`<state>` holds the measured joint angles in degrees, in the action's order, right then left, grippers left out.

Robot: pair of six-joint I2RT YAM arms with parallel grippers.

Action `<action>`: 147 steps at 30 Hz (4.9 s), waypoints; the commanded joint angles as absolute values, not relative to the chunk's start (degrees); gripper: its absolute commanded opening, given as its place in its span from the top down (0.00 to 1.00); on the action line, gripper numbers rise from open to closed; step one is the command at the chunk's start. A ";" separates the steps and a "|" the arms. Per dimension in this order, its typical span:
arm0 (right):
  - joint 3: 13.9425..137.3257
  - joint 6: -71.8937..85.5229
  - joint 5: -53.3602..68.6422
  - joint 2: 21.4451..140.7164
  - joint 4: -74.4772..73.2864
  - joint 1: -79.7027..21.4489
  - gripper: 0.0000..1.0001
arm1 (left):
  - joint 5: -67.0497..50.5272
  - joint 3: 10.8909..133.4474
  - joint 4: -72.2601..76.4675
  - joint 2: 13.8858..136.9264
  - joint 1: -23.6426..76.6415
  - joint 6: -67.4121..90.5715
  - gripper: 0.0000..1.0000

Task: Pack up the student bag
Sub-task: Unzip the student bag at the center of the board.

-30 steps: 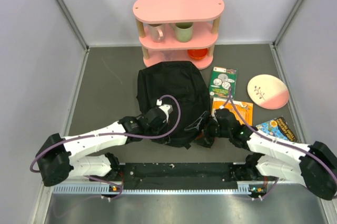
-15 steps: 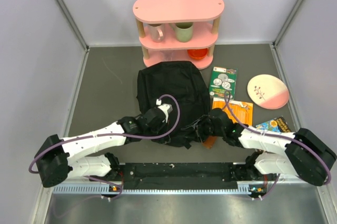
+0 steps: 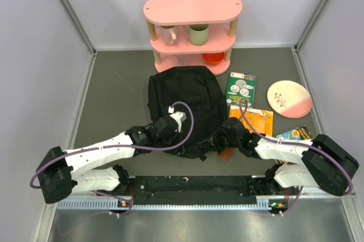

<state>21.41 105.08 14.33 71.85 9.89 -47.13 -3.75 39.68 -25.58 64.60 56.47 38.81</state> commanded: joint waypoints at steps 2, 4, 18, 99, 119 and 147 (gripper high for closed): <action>22.85 99.43 10.03 70.84 8.03 -46.85 1.00 | 0.77 40.08 -26.00 61.00 56.51 38.23 1.00; 22.94 96.17 9.76 69.01 7.38 -44.39 1.00 | 5.60 39.99 -29.07 58.90 56.34 37.88 1.00; 28.30 71.99 7.29 61.97 -5.27 -33.93 1.00 | 18.10 39.55 -45.62 57.03 50.20 40.60 1.00; 30.50 100.20 7.29 77.60 10.19 -58.97 1.00 | 22.59 55.54 -38.15 67.84 27.61 26.38 1.00; 55.46 68.05 18.11 88.17 3.51 -58.88 0.45 | 14.35 58.01 -44.65 55.12 24.17 26.81 0.01; 33.93 64.51 6.85 62.49 -10.03 -44.74 0.30 | -0.53 50.63 -39.20 52.91 35.15 31.99 0.02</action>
<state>33.74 63.59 5.69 61.21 -13.89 -45.82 -1.63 51.24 -42.02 52.31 33.21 30.17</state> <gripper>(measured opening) 0.731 0.986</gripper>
